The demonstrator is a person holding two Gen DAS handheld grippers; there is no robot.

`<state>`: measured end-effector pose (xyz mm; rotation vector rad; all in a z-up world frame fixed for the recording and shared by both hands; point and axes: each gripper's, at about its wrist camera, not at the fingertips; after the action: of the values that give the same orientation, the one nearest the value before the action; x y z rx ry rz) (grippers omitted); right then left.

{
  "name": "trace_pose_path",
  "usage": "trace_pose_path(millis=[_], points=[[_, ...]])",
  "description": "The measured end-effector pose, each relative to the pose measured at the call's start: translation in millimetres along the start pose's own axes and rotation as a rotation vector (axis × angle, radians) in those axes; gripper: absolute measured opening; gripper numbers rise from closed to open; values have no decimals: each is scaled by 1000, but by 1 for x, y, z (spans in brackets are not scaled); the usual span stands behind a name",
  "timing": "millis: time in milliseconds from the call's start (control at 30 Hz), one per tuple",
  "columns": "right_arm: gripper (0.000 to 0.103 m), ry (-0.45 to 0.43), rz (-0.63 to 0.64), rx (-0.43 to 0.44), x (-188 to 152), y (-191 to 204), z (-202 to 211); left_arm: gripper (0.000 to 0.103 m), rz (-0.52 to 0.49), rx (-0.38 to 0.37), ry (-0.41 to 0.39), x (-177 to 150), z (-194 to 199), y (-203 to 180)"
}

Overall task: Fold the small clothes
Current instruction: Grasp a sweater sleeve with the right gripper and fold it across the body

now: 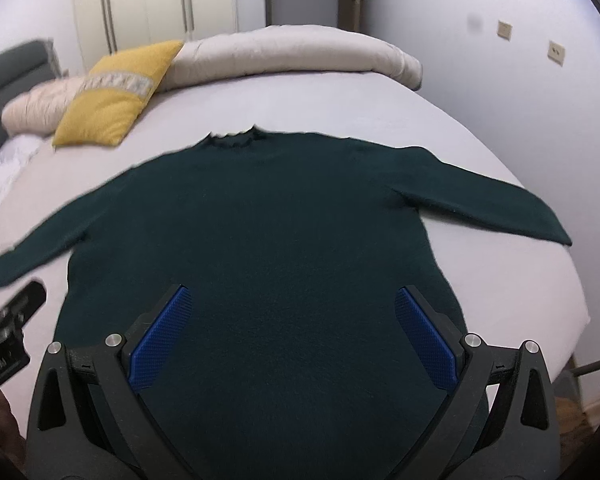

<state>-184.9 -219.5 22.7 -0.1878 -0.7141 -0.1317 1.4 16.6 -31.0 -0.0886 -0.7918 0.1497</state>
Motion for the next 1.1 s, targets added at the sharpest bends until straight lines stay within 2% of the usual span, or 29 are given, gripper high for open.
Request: trace_pose_path(millis=[67, 133, 233, 333, 433, 500, 533, 633, 700, 867, 933, 1033, 1100], points=[[103, -23, -67, -3, 3, -35, -4, 103, -5, -10, 3, -1, -3, 1], [103, -33, -169, 30, 5, -81, -13, 103, -3, -21, 13, -1, -8, 2], [101, -26, -428, 87, -5, -182, -39, 103, 33, -75, 101, 3, -26, 4], [89, 12, -731, 66, -36, -291, -70, 103, 67, -148, 170, 7, -44, 2], [79, 21, -937, 74, -66, -367, -95, 103, 110, -239, 231, 9, -64, -4], [70, 23, -1051, 77, -87, -407, -109, 103, 100, -261, 247, 10, -75, -14], [64, -11, -1097, 115, -94, -425, -115, 103, 97, -265, 248, 10, -79, -19], [61, -76, -1142, 163, -95, -455, -125, 103, 83, -256, 310, 10, -94, -33], [58, -99, -1157, 192, -92, -468, -137, 103, 124, -260, 358, 12, -105, -36], [19, -102, -1203, 230, -88, -494, -171, 103, 182, -320, 353, 18, -115, -34], [8, -87, -1188, 210, -83, -505, -179, 100, 219, -348, 377, 20, -124, -30], [7, -87, -1120, 165, -65, -498, -176, 94, 286, -395, 402, 24, -132, -18], [7, -89, -1022, 140, -35, -479, -170, 91, 309, -414, 404, 28, -136, -12]])
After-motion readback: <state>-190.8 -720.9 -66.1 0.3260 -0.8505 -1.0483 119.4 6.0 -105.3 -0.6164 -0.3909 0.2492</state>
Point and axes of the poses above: each gripper's, at about its wrist camera, not at the fingertips, and z roughly against the way its jaws point, y to its left, x to its top, and after that the axes turned 11 degrees about z, right-handed
